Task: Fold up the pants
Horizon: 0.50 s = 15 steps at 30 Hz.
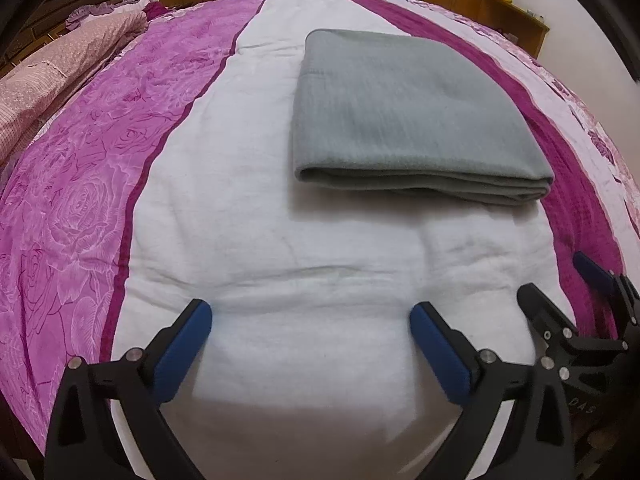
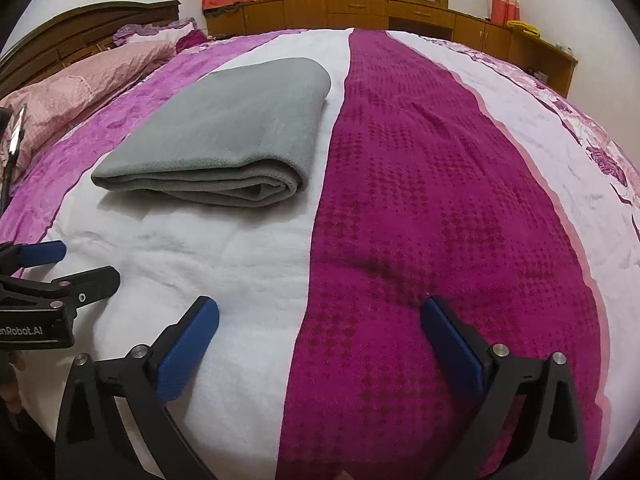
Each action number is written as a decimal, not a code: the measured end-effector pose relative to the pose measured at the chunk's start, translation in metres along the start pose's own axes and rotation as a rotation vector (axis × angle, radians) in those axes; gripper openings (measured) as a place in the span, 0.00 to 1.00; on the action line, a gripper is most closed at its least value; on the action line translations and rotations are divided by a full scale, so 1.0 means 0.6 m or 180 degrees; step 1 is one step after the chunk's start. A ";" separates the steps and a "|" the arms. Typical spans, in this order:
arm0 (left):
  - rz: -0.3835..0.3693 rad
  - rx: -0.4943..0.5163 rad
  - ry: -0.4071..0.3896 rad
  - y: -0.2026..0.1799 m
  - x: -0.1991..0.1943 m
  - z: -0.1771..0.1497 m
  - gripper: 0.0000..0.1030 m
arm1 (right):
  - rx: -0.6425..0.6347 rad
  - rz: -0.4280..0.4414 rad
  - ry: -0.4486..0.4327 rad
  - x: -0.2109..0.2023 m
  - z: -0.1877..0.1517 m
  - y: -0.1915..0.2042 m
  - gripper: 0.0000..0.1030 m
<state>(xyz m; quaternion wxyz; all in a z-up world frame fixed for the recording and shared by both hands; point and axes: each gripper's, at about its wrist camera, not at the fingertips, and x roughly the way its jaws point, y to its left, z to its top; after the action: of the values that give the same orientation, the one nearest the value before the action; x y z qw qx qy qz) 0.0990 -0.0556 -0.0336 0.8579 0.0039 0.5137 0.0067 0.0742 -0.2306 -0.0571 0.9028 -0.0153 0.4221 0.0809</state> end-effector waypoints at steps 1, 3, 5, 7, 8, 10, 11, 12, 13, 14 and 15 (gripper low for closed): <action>0.0002 0.0001 -0.0002 0.000 0.000 -0.001 0.99 | 0.0001 0.0008 -0.0005 0.001 0.000 -0.001 0.96; 0.0005 0.0004 -0.0007 -0.001 0.000 0.000 0.99 | -0.0004 0.0007 -0.0017 0.001 -0.002 -0.001 0.96; 0.0004 0.0004 -0.0011 0.000 0.000 0.000 0.99 | -0.0009 0.0004 -0.0026 0.001 -0.003 -0.001 0.96; 0.0004 0.0005 -0.0014 0.001 0.001 0.000 0.99 | -0.0011 0.0001 -0.0033 0.001 -0.003 0.000 0.97; 0.0003 0.0005 -0.0013 0.001 0.001 0.000 0.99 | -0.0009 -0.0001 -0.0038 0.001 -0.003 0.000 0.97; 0.0004 0.0003 -0.0011 0.000 0.001 0.000 1.00 | -0.0009 -0.0004 -0.0044 0.001 -0.003 0.001 0.97; 0.0004 0.0004 -0.0011 0.000 0.001 0.000 1.00 | -0.0008 -0.0003 -0.0046 0.001 -0.003 0.001 0.97; 0.0004 0.0004 -0.0011 0.000 0.001 0.000 1.00 | -0.0009 -0.0003 -0.0044 0.001 -0.003 0.001 0.97; 0.0004 0.0002 -0.0011 0.000 0.001 0.000 1.00 | -0.0007 -0.0003 -0.0045 0.001 -0.003 0.001 0.97; 0.0003 0.0003 -0.0012 0.000 0.001 0.000 1.00 | -0.0009 -0.0003 -0.0045 0.001 -0.003 0.001 0.97; 0.0003 0.0003 -0.0012 0.000 0.001 0.000 1.00 | -0.0008 -0.0003 -0.0044 0.001 -0.003 0.000 0.97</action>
<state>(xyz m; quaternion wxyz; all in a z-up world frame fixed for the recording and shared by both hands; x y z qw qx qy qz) 0.0993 -0.0555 -0.0339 0.8589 0.0045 0.5121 0.0069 0.0733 -0.2304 -0.0589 0.9057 -0.0161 0.4158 0.0812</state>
